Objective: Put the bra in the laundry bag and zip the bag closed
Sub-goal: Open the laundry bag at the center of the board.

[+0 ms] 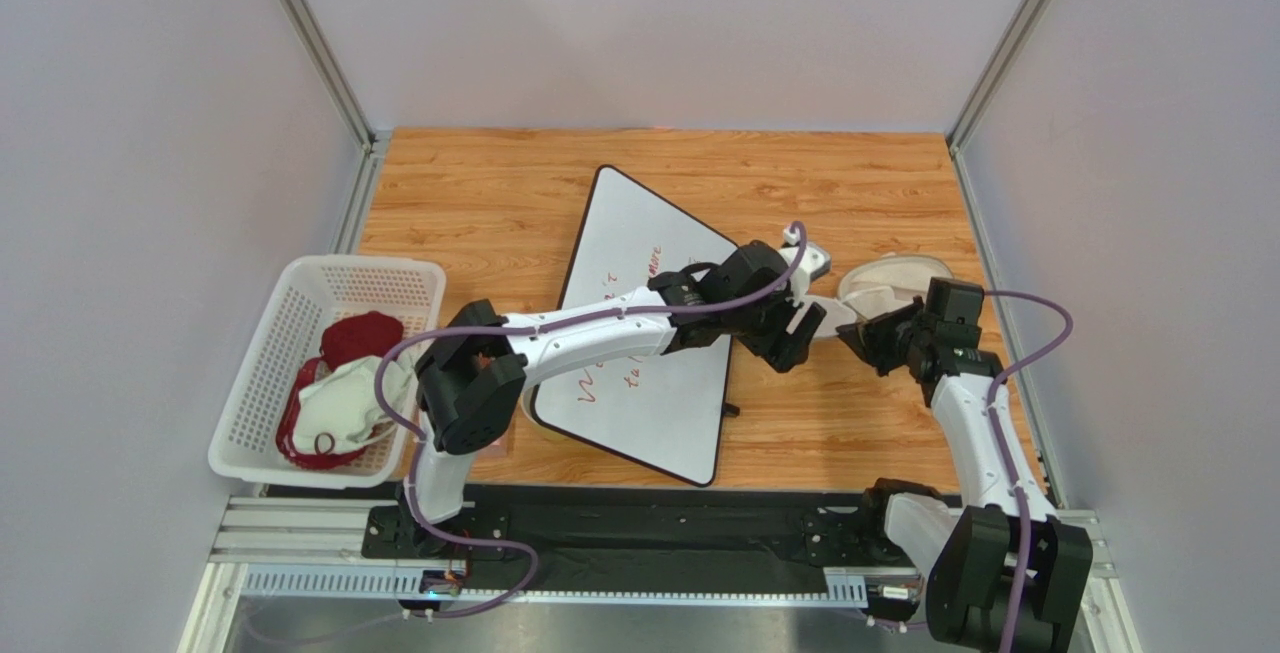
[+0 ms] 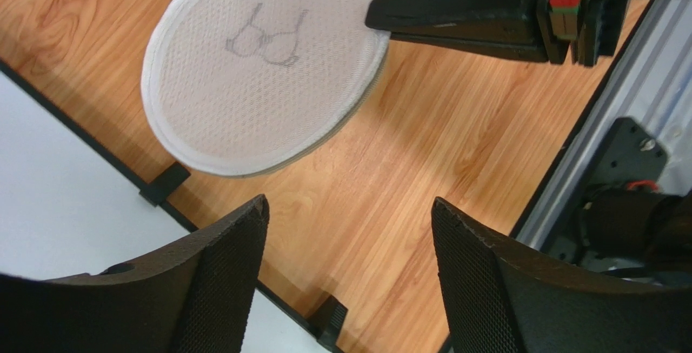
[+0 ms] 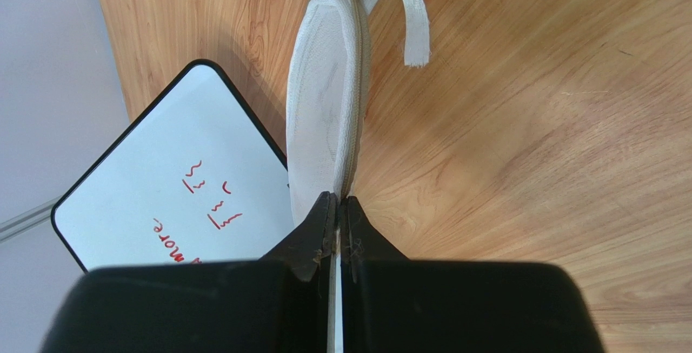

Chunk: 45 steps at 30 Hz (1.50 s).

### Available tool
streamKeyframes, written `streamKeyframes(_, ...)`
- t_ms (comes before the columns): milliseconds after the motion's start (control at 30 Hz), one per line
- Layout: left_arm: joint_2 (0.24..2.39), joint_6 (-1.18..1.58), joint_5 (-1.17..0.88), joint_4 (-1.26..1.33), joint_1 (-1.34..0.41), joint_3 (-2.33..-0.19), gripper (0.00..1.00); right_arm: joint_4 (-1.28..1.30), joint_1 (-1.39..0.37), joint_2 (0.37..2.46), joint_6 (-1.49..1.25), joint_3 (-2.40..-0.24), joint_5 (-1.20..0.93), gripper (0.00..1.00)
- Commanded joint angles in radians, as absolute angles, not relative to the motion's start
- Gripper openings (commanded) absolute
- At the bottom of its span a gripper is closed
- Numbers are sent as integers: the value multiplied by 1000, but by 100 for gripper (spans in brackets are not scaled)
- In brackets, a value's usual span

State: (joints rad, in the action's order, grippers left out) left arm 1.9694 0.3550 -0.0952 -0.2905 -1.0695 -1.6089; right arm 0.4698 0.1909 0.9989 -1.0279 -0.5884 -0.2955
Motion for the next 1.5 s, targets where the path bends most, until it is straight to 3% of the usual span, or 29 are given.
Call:
streamKeyframes(0, 1985, 83, -34, -198, -1101, -1591, 81, 443, 204, 996, -1051, -623, -348, 0)
streamKeyframes(167, 2008, -105, 50, -113, -1118, -1567, 86, 456, 207, 988, -1052, -626, -359, 0)
streamKeyframes(367, 2126, -221, 133, -137, -1118, -1675, 82, 495, 213, 963, -1046, -638, -382, 0)
streamKeyframes(467, 2140, -273, 178, -92, -1118, -1683, 63, 532, 225, 939, -1028, -650, -390, 0)
streamKeyframes(500, 2140, -293, 198, -86, -1118, -1687, 49, 540, 232, 927, -1022, -652, -394, 0)
streamKeyframes(567, 2135, -331, 228, -74, -1121, -1703, 39, 574, 252, 913, -997, -661, -400, 0)
streamKeyframes(600, 2129, -368, 235, -66, -1123, -1706, 26, 584, 258, 905, -986, -666, -399, 0)
streamKeyframes(700, 2092, -429, 250, -16, -1135, -1691, 0, 636, 276, 885, -928, -698, -361, 1)
streamKeyframes(833, 2056, -631, 379, 113, -1178, -1645, 0, 762, 279, 910, -804, -802, -279, 46)
streamKeyframes(933, 2013, -714, 442, 143, -1195, -1611, 0, 817, 278, 913, -711, -891, -206, 56)
streamKeyframes(1133, 1901, -876, 465, 242, -1207, -1476, 0, 829, 267, 980, -588, -1005, -58, 56)
streamKeyframes(1300, 1850, -1007, 477, 287, -1209, -1433, 0, 827, 259, 1162, -546, -1068, -58, 44)
streamKeyframes(1467, 1819, -1081, 485, 380, -1210, -1387, 0, 759, 242, 1256, -561, -1055, -213, 34)
